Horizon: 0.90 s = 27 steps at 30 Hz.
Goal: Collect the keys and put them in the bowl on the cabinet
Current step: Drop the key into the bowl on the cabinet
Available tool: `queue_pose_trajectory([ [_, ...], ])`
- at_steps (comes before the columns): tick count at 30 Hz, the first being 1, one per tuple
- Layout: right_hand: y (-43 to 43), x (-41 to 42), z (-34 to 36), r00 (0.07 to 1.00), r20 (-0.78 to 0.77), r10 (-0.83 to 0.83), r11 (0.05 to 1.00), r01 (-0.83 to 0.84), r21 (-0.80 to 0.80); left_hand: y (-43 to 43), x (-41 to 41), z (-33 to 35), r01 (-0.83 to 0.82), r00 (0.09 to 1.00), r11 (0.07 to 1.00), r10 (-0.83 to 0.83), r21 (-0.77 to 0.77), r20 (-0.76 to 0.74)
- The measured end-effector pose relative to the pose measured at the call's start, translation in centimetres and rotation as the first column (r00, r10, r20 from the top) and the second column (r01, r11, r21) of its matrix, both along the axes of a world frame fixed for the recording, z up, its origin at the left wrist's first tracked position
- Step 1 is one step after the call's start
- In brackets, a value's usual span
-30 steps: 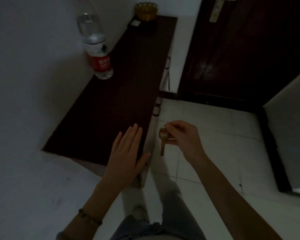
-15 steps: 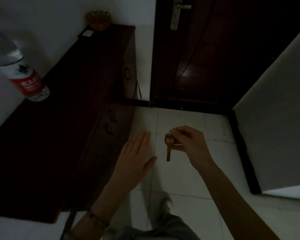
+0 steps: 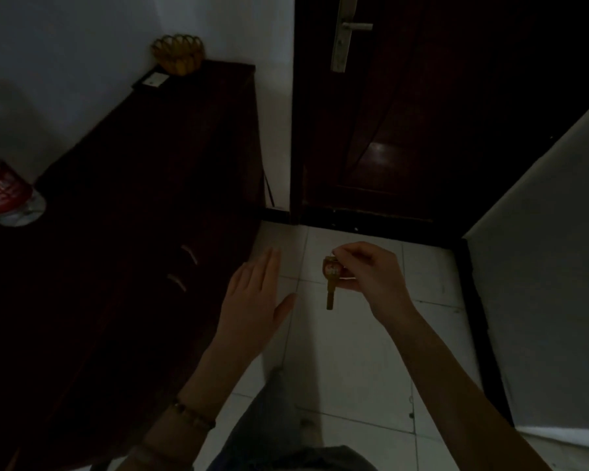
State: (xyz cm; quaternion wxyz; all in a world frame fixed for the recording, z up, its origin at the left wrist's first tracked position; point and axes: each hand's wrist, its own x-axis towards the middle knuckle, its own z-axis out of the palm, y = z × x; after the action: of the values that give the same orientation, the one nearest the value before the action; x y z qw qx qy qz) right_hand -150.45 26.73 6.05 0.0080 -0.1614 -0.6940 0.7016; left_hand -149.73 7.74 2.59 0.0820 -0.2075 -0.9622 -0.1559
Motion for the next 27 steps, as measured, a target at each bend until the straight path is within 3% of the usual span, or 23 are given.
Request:
queue_pose_trajectory([
  [7,1.1,-9.7,-0.5,0.999,-0.027,0.038,0.997,-0.037,0.062,1.0,-9.1,-0.9,-0.06,0.998,0.998,0.06,-0.001,-0.01],
  [17,-0.6,-30.0,1.9,0.982,-0.074,0.172,0.979,-0.163,0.121,-0.9,-27.7,0.7,-0.23,0.97,0.971,0.234,0.06,-0.073],
  [27,-3.1,-45.1,2.3,0.956,-0.081,0.283,0.959,-0.283,0.017,-2.4,-40.8,1.7,-0.312,0.947,0.949,0.315,0.04,-0.067],
])
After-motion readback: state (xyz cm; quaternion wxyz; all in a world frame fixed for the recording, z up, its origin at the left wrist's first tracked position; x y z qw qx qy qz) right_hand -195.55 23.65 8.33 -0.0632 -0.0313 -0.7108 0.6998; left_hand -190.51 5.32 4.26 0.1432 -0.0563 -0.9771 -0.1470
